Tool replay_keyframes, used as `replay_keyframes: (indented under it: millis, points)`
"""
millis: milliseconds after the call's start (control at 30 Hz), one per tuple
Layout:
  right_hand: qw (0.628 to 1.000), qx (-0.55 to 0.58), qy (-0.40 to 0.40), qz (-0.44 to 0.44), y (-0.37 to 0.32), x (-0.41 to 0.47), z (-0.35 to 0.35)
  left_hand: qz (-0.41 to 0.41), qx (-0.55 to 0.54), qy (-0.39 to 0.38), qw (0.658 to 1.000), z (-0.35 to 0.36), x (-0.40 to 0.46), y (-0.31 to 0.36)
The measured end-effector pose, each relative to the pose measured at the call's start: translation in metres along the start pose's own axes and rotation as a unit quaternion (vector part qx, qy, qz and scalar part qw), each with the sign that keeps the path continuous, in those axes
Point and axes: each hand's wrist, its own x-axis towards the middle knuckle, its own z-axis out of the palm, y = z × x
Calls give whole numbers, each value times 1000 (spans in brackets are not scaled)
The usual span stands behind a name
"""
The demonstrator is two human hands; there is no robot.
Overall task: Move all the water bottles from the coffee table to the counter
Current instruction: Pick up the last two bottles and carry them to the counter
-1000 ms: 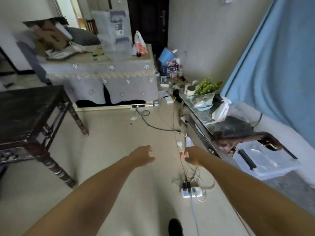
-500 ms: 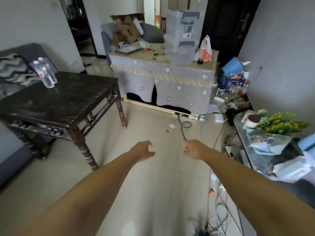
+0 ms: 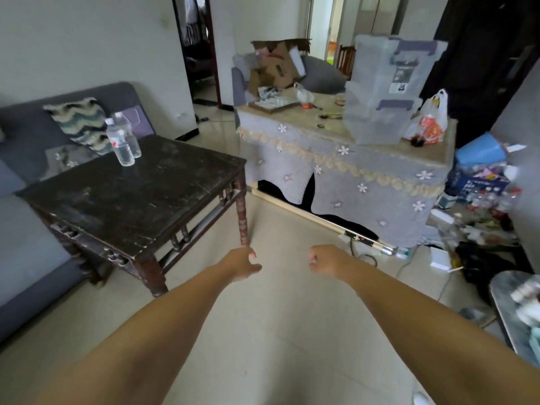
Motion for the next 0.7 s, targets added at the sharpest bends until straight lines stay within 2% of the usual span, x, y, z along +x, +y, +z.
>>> replay_keyframes:
  millis: [167,367,700]
  points:
    - [1000,18,12,-18,-4,85,-40,-13,-12,19,1000,-50,77,-1]
    - [998,-6,-20,-60,-19,196,-70,-41,-31,24,998,-88,151,-7]
    - [978,-68,-51,-193,-88,389,-150,-185,-107,104,972,-181,275,-57]
